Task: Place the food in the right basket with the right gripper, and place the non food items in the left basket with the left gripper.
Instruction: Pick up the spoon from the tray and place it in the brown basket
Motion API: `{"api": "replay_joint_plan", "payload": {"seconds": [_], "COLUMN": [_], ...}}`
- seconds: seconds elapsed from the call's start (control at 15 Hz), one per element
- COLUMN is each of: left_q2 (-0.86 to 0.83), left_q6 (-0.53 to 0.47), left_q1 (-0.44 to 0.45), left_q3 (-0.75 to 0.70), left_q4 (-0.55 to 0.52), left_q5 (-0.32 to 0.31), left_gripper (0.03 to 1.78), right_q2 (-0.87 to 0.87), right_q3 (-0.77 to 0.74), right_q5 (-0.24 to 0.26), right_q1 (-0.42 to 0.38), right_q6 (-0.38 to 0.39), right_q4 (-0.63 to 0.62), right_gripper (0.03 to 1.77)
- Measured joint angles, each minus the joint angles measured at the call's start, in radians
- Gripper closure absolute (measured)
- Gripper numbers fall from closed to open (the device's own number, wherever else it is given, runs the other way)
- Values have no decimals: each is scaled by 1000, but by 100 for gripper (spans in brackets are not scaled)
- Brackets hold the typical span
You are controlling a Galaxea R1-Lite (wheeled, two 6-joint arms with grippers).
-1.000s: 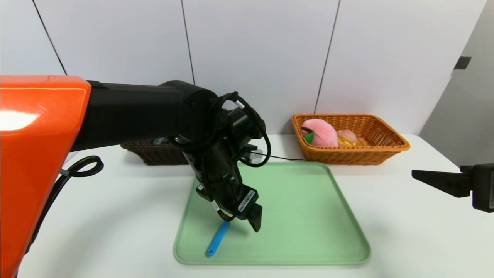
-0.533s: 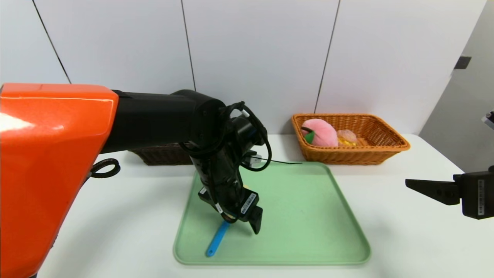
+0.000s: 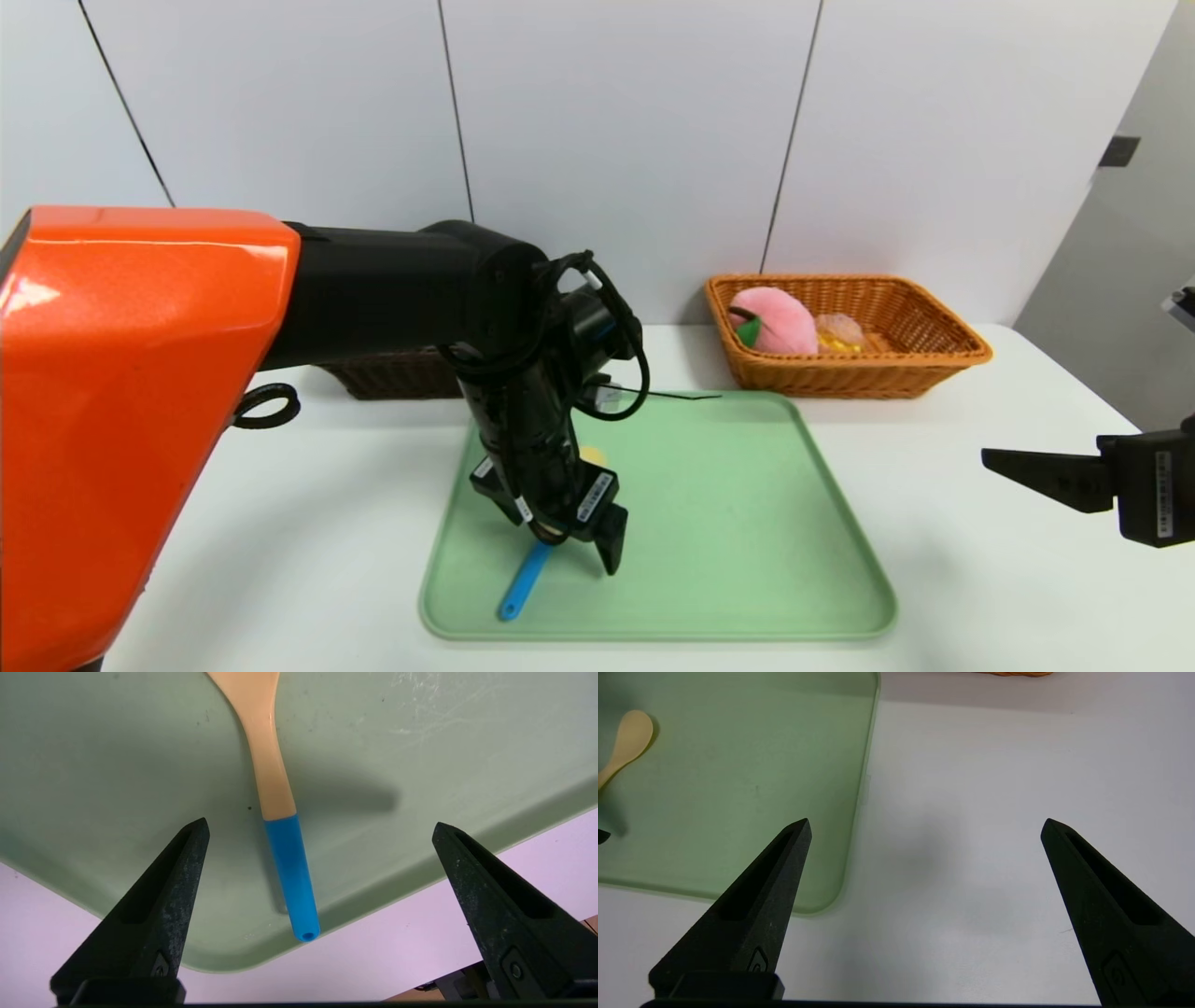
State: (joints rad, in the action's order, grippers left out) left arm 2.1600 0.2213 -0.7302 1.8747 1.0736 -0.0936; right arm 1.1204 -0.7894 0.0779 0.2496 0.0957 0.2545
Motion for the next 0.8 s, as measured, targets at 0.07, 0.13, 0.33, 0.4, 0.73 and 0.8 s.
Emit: {"api": "replay_joint_plan", "payload": {"seconds": [0.07, 0.13, 0.33, 0.4, 0.73, 0.8], "left_q2": [0, -1, 0, 1, 20, 24], "left_q6": [1, 1, -1, -2, -8, -10], "left_q1": [0, 0, 1, 1, 1, 1], "left_q3": [-2, -2, 0, 1, 18, 18], "left_q4": [10, 14, 13, 11, 10, 10], "left_q5": [0, 0, -1, -1, 0, 0], "left_gripper": [12, 12, 12, 12, 12, 12], "right_q2": [-2, -5, -11, -12, -13, -13], "right_q3": [5, 8, 16, 17, 18, 18], "right_q5": [0, 0, 0, 0, -1, -2], "right_q1": [0, 0, 0, 0, 0, 0], "right_q6": [0, 0, 1, 0, -1, -1], "right_q4": [0, 0, 0, 0, -1, -1], "right_gripper": [10, 10, 10, 10, 10, 10]}}
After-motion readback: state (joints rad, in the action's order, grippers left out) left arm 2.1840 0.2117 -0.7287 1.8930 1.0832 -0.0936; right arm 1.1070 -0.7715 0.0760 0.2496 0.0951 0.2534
